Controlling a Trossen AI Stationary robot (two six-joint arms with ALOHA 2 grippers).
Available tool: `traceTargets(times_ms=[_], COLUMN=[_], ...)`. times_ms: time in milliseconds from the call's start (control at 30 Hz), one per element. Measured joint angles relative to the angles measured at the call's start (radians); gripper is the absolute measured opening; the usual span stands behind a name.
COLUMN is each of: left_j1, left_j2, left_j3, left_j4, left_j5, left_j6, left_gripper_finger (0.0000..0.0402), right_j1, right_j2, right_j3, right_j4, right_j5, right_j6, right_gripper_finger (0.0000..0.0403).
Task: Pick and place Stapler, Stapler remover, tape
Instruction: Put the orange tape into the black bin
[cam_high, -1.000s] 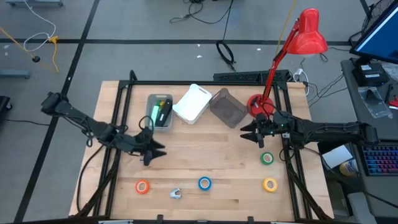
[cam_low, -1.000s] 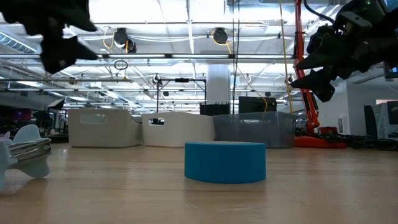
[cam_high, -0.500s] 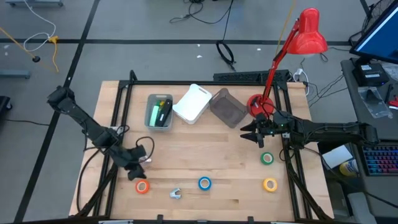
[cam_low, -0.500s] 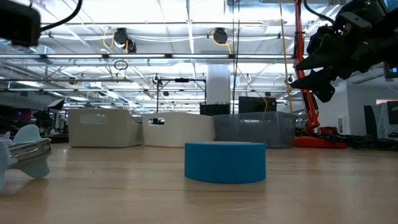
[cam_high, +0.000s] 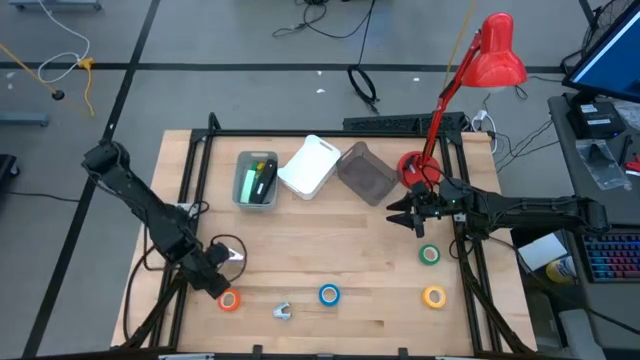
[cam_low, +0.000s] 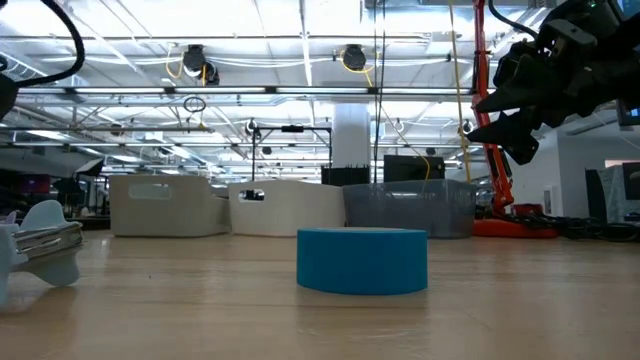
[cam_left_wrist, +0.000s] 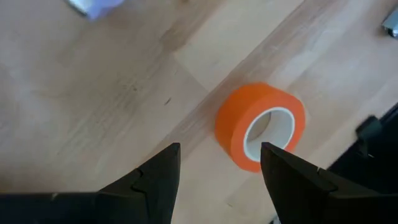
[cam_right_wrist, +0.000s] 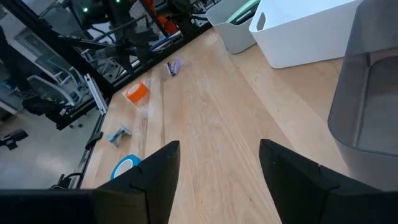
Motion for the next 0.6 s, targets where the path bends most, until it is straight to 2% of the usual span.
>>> traceTargets(times_ms=[300,600], left_j1=[-0.021,-0.021], left_j2=[0.156,0.238], left_j3=[0.052,0.053], left_j4=[0.009,0.05], left_j5=[-0.031,-0.03], left_j6=[-0.019,-0.026], left_gripper_finger=[0.0223,0.0223], right_j1=[0.0,0.0], right_j2=[0.0,0.0], right_j3=[0.0,0.0], right_j4=[0.0,0.0], right_j5=[0.001,0.001], right_j6=[0.025,0.026], right_gripper_finger=[0.0212,0.0212])
